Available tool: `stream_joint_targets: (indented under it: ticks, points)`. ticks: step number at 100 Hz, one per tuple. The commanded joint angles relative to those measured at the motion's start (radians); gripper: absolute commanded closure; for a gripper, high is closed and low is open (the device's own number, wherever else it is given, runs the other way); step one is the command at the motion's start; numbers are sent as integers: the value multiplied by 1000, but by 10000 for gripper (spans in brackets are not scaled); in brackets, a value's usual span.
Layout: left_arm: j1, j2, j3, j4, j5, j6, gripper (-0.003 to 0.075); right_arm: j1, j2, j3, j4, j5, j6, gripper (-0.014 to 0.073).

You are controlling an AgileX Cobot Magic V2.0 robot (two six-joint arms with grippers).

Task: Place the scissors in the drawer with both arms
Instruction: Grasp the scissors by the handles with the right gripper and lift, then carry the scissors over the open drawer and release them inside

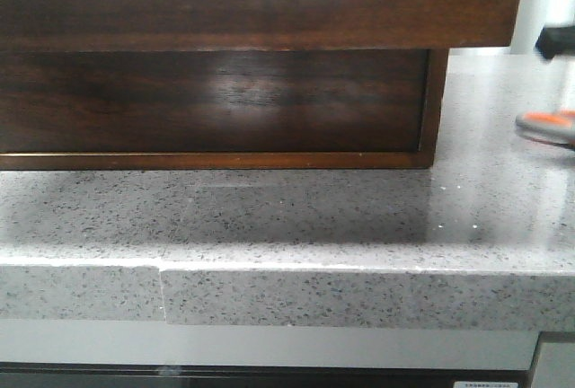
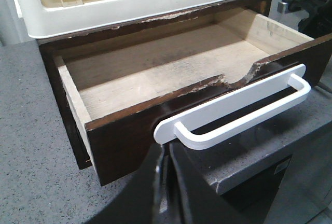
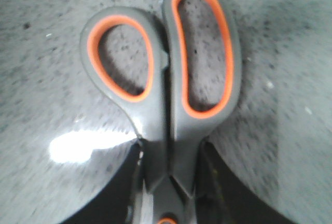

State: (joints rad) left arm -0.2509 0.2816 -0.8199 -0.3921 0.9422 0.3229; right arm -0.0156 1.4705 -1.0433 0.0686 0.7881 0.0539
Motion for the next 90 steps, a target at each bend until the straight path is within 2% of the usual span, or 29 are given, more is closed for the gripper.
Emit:
stream_joint_targets:
  ticks: [1,19,40,62,79,90]
  points:
    - [-8,24,-31,-23,-73,2,740,-5,-104,-51,-1,-17,2,659]
    - [-8,24,-31,-23,-73,2,740,9,-262,-165,-1,13,-4,659]
    - [-8,24,-31,-23,-84,13,740,107,-360,-376,-1,31,-37,659]
    - [-8,24,-31,-23,-107,16,740,319,-362,-591,1,14,-144,659]
    - [-8,24,-31,-23,-107,16,740,515,-334,-650,1,-50,-284,659]
    - [-8,24,-31,-23,-107,16,740,649,-302,-652,1,-91,-424,659]
